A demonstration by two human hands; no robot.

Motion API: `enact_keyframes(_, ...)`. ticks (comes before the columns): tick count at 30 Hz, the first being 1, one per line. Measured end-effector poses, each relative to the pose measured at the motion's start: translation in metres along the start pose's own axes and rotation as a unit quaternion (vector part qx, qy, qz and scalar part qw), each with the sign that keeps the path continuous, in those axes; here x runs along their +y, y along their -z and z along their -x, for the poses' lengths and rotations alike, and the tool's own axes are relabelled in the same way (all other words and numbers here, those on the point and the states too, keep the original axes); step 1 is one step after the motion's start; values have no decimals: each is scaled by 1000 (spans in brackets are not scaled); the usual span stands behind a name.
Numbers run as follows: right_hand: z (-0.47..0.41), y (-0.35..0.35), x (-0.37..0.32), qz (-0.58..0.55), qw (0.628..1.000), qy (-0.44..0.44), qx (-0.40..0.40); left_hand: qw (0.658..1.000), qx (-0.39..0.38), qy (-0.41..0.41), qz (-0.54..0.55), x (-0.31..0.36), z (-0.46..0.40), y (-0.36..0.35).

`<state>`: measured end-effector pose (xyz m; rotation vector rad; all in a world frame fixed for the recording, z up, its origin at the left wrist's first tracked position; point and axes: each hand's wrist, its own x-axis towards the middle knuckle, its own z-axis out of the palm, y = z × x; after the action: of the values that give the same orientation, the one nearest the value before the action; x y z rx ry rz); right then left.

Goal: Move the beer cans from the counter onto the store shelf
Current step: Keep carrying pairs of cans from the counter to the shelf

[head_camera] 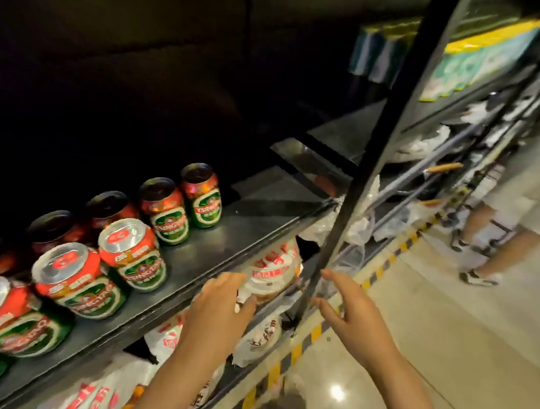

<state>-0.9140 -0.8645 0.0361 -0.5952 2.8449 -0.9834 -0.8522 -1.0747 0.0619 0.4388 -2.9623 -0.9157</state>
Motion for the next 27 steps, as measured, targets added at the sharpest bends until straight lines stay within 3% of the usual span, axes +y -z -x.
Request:
enact_keyframes(4,110,22,43,26,987,-150,53,980,-134,-145,-12,44,25,-27)
enact_keyframes(8,233,44,63,23,943,-300,139,929,-247,-271,-52,100,64,-76)
enact_keyframes(12,351,55,63,-28,876,-422,231,866,-345,-359,-44,151,125,-124)
enact_keyframes(18,524,66,52,-48,789,-534,300,777,-427,-463,-3,227,258,-193)
enact_keyframes(24,706,79,35,-44,655,-660,365,689,-493,-531,22,310,426,-252)
enact_keyframes(27,771,80,30,-54,605,-689,395,646,-526,-552,32,337,497,-271)
